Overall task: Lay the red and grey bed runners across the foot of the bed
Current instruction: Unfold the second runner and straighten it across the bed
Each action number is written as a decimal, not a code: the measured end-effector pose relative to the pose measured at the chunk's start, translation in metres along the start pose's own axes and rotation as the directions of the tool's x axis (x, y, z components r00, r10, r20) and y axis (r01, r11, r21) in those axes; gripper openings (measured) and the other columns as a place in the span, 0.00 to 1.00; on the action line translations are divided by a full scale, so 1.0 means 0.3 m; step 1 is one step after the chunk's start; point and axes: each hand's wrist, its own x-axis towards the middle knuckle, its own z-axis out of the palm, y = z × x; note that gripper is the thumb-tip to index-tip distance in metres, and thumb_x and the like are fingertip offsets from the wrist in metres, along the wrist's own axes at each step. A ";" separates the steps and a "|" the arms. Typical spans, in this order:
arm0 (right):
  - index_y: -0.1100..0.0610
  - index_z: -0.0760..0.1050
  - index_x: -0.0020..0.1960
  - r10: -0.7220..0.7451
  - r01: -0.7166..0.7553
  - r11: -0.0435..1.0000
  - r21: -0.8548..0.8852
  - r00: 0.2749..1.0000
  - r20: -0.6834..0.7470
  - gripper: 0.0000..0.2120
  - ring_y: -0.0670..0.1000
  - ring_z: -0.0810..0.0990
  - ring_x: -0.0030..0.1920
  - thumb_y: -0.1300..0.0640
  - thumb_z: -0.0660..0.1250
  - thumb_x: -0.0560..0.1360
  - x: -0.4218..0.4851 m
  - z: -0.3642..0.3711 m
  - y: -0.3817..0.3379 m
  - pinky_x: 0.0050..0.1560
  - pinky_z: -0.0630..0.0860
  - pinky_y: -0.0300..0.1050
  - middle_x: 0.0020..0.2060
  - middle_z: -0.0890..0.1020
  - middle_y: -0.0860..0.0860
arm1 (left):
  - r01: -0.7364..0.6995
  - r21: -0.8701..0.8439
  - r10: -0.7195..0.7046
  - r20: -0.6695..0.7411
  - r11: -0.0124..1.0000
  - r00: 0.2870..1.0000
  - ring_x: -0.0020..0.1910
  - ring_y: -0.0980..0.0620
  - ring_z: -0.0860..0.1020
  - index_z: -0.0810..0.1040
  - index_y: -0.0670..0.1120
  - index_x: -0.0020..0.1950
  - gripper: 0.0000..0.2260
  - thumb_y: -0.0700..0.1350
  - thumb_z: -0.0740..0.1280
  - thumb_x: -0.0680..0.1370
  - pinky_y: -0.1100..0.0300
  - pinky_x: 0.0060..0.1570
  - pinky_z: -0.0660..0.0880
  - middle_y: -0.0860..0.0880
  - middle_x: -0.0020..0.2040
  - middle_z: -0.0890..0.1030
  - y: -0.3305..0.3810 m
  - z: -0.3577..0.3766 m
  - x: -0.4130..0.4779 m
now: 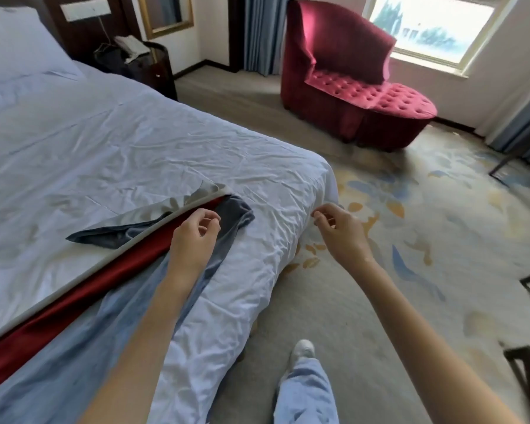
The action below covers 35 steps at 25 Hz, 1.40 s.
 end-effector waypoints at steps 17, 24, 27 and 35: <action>0.56 0.77 0.52 -0.066 0.194 0.970 -0.149 0.793 0.605 0.10 0.52 0.77 0.41 0.54 0.58 0.79 1.396 0.489 0.279 0.40 0.72 0.45 0.44 0.82 0.53 | 0.145 0.616 -0.192 0.011 0.774 0.981 0.55 0.45 0.74 0.73 0.44 0.56 0.10 0.44 0.60 0.77 0.52 0.53 0.70 0.45 0.54 0.78 -0.278 0.695 1.104; 0.60 0.77 0.52 -0.022 0.271 0.944 -0.188 0.621 0.784 0.12 0.56 0.79 0.48 0.56 0.57 0.78 1.618 0.799 0.362 0.48 0.76 0.50 0.48 0.81 0.56 | 0.017 0.910 -0.456 0.192 0.415 0.869 0.59 0.45 0.70 0.71 0.45 0.58 0.13 0.48 0.60 0.76 0.50 0.61 0.65 0.46 0.58 0.74 -0.568 0.876 1.331; 0.60 0.77 0.52 0.005 0.302 0.932 -0.199 0.539 0.842 0.12 0.56 0.78 0.48 0.56 0.57 0.78 1.678 0.942 0.399 0.43 0.72 0.46 0.49 0.81 0.56 | -0.031 0.945 -0.543 0.215 0.326 0.812 0.59 0.46 0.71 0.71 0.46 0.57 0.13 0.47 0.64 0.74 0.49 0.61 0.64 0.46 0.58 0.74 -0.652 0.915 1.353; 0.59 0.76 0.53 0.075 0.341 0.918 -0.203 0.353 0.933 0.12 0.56 0.78 0.49 0.58 0.56 0.78 1.720 1.234 0.509 0.44 0.72 0.46 0.49 0.81 0.56 | 0.032 0.942 -0.603 0.187 0.333 0.775 0.52 0.45 0.74 0.76 0.47 0.50 0.08 0.42 0.58 0.77 0.49 0.60 0.62 0.48 0.48 0.80 -0.746 0.916 1.433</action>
